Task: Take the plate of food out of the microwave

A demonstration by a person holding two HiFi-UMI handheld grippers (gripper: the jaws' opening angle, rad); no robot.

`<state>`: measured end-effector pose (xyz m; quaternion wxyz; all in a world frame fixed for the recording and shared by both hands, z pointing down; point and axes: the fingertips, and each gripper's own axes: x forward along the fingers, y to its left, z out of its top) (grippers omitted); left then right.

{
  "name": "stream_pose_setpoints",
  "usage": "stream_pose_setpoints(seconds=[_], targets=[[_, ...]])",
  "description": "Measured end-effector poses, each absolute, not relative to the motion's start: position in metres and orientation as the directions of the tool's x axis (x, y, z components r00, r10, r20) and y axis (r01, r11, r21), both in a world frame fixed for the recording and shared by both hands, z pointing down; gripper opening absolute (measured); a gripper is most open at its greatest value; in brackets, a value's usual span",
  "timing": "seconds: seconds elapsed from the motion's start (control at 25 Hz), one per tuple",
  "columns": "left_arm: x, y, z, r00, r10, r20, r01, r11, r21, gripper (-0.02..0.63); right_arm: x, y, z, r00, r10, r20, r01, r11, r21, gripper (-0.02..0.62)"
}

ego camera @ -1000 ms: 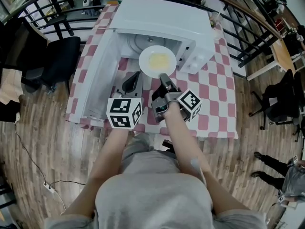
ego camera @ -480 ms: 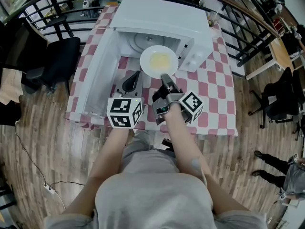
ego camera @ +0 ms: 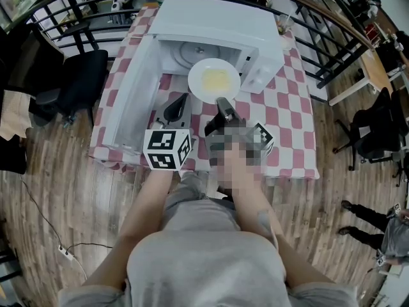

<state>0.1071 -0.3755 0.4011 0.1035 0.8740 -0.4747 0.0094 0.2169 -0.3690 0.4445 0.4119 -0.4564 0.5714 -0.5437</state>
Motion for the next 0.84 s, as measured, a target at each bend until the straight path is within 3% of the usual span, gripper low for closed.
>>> stream_pose_setpoints(seconds=[0.84], targets=[[0.105, -0.364, 0.393, 0.552, -0.828, 0.098, -0.830, -0.534, 0.161, 0.002, 0.212, -0.357, 0.434, -0.241, -0.971, -0.002, -0.074, 0.021, -0.997, 0.032]])
